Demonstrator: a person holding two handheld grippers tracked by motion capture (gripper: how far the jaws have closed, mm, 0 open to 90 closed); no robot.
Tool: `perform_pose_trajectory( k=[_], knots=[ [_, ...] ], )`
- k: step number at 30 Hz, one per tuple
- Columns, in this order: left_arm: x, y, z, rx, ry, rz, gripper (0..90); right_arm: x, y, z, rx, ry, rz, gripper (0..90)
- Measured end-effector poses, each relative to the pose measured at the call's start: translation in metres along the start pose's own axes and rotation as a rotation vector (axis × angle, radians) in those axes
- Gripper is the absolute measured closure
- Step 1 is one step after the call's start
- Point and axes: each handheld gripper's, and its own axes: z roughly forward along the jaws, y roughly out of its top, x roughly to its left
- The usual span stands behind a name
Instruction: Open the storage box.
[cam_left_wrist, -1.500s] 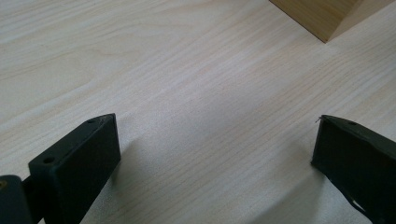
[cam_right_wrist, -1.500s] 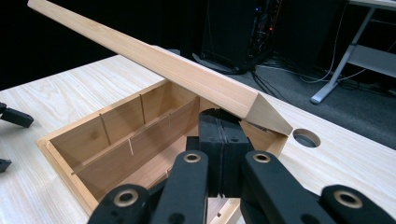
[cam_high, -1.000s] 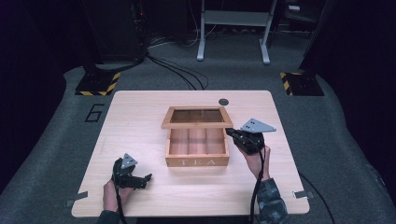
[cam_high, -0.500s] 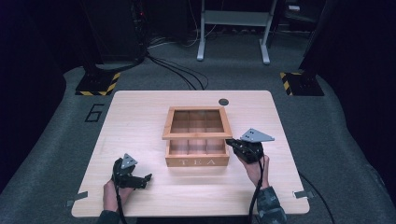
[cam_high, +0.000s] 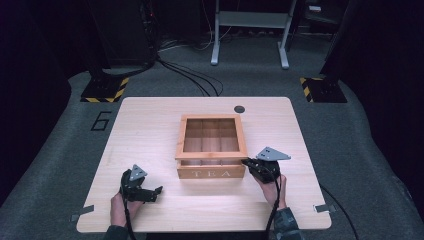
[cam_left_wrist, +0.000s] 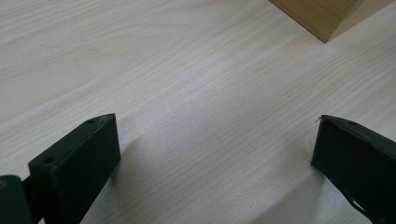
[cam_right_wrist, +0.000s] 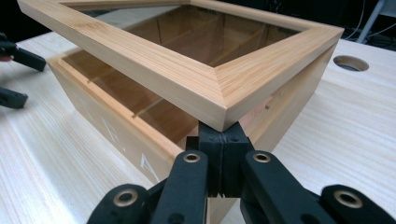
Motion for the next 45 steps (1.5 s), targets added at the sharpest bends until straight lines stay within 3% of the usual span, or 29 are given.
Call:
perform_pose_trajectory(
  k=[9,26,31,39,45],
  knots=[
    [0.000,0.000,0.000,-0.001,0.001,-0.001,0.6,0.001,-0.009,0.002,0.009,0.004,0.017,89.8],
    [0.000,0.000,0.000,-0.001,0.000,-0.001,0.6,0.003,-0.016,-0.012,0.011,-0.002,0.029,88.5],
    [0.000,0.000,0.000,0.000,0.000,0.000,0.6,0.004,-0.019,-0.013,0.038,-0.023,0.016,86.6],
    [0.000,0.000,0.000,0.000,0.000,0.000,0.6,0.003,-0.026,-0.014,0.065,-0.009,0.033,85.5],
    [0.000,0.000,0.000,-0.001,0.001,0.000,0.6,0.003,-0.028,-0.014,0.080,-0.015,0.020,83.8]
  ],
)
